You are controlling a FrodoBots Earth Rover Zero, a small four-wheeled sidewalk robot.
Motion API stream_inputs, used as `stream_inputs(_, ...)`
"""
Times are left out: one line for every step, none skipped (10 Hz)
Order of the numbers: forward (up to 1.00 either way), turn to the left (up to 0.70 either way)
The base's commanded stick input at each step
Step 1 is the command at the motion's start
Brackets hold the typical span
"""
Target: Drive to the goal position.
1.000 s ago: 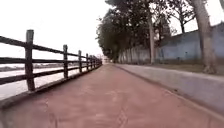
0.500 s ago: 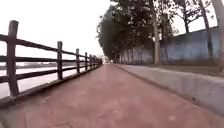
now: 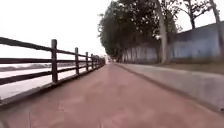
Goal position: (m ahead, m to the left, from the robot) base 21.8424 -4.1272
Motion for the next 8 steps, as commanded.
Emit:
stream_inputs(1.0, 0.0)
stream_inputs(1.0, 0.0)
stream_inputs(1.0, 0.23)
stream_inputs(1.0, 0.25)
stream_inputs(1.0, 0.0)
stream_inputs(1.0, 0.0)
stream_inputs(1.0, 0.0)
stream_inputs(1.0, 0.0)
